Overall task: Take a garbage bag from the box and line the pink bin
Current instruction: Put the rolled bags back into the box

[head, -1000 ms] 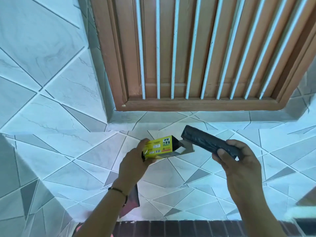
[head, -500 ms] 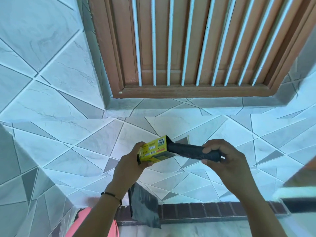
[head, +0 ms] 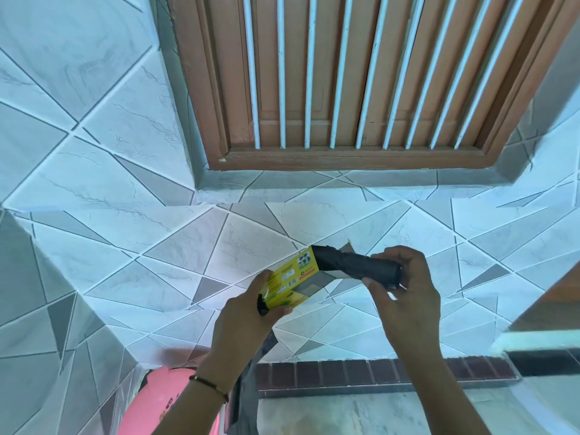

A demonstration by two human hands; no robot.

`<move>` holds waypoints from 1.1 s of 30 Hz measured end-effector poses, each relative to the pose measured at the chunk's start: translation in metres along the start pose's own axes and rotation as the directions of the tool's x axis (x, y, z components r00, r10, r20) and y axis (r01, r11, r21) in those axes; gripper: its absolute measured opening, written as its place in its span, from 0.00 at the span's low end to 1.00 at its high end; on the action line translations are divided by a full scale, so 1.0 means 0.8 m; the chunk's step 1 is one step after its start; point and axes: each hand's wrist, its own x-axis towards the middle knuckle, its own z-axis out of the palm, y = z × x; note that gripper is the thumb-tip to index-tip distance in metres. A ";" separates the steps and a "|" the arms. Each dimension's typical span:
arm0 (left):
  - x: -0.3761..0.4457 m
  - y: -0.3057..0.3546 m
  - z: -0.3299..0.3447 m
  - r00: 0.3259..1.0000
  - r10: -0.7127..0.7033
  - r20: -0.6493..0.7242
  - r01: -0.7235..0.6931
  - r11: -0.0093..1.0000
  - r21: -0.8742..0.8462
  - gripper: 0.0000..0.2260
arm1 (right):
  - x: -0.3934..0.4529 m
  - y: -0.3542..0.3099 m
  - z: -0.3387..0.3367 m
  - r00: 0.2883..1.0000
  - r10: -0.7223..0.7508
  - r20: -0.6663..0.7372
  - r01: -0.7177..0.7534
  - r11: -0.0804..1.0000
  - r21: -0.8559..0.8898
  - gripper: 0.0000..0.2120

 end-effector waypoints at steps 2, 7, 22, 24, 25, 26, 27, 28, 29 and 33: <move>-0.006 -0.003 -0.004 0.999 -0.002 -0.037 0.002 1.000 -0.002 0.27 | -0.001 -0.003 -0.002 0.997 0.080 0.016 -0.081 0.990 0.113 0.25; -0.018 -0.007 -0.011 0.996 -0.033 -0.088 0.032 0.999 -0.009 0.25 | 0.000 -0.009 -0.012 0.975 0.127 0.181 -0.150 0.982 0.115 0.25; -0.033 0.002 -0.007 0.996 0.026 -0.082 -0.026 1.000 -0.002 0.27 | 0.003 -0.020 -0.031 0.970 0.241 0.016 -0.233 0.918 0.321 0.16; -0.033 -0.001 -0.009 0.992 0.046 -0.118 -0.043 0.999 0.030 0.27 | 0.005 -0.016 -0.035 0.959 0.283 0.011 -0.270 0.899 0.345 0.15; -0.033 0.000 -0.010 0.991 0.045 -0.127 -0.043 0.999 0.022 0.27 | 0.003 -0.016 -0.034 0.962 0.270 -0.030 -0.245 0.910 0.335 0.15; -0.034 0.003 -0.010 0.992 0.042 -0.123 -0.041 0.999 0.006 0.27 | 0.000 -0.017 -0.031 0.971 0.227 -0.074 -0.193 0.928 0.318 0.16; -0.035 0.006 -0.010 0.993 0.040 -0.109 -0.041 0.999 -0.008 0.27 | -0.004 -0.020 -0.028 0.981 0.164 -0.102 -0.127 0.947 0.295 0.17; -0.036 0.008 -0.009 0.995 0.039 -0.091 -0.041 0.999 -0.019 0.27 | -0.006 -0.022 -0.026 0.989 0.095 -0.112 -0.063 0.963 0.261 0.19; -0.037 0.009 -0.008 0.997 0.035 -0.075 -0.038 0.999 -0.028 0.26 | -0.008 -0.025 -0.025 0.994 0.036 -0.103 -0.012 0.975 0.221 0.20; -0.036 -0.002 -0.008 0.999 0.015 -0.049 -0.019 0.997 -0.071 0.26 | 0.003 -0.027 -0.038 0.998 0.031 0.061 -0.045 0.969 0.242 0.18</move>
